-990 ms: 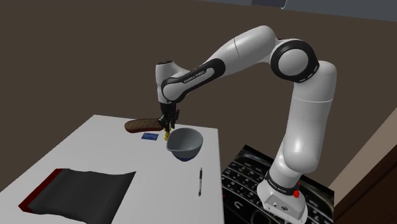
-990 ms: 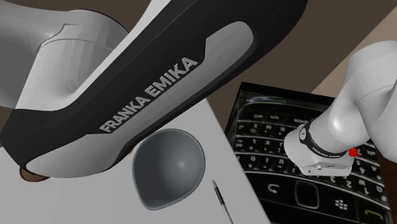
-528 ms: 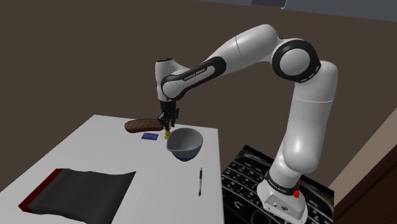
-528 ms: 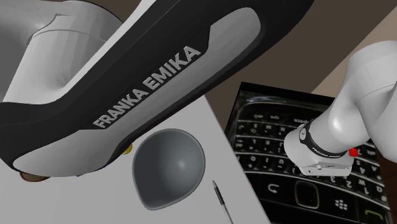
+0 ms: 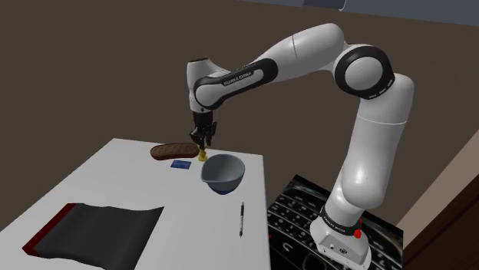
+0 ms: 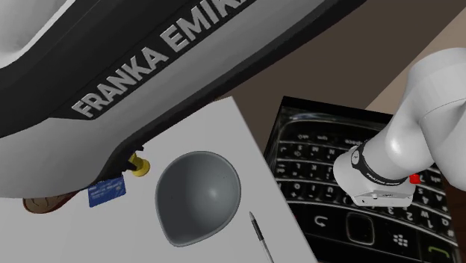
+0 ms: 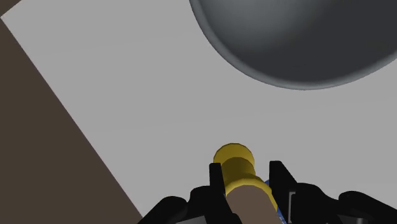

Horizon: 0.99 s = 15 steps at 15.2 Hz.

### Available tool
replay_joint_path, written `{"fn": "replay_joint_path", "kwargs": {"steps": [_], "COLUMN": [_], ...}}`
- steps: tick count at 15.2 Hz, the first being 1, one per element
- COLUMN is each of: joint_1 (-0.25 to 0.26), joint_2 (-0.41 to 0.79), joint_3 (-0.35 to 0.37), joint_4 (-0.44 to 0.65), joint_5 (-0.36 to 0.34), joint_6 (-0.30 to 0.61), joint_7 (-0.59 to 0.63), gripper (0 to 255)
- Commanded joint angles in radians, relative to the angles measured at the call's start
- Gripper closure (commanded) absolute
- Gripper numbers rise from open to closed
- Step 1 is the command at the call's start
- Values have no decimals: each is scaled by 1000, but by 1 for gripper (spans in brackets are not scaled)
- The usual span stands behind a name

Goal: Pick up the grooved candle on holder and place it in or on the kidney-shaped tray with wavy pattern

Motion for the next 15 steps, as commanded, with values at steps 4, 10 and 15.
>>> {"fn": "replay_joint_path", "kwargs": {"steps": [4,10,15], "joint_1": [-1,-1,4], "joint_2": [-23,-43,33], "joint_3": [1,1,2], "joint_4": [43,99,241], "joint_5": [5,10,-2], "joint_6": [-66,-142,-209], "joint_7": [-4,-8,-3], "gripper": [255,255,255]}}
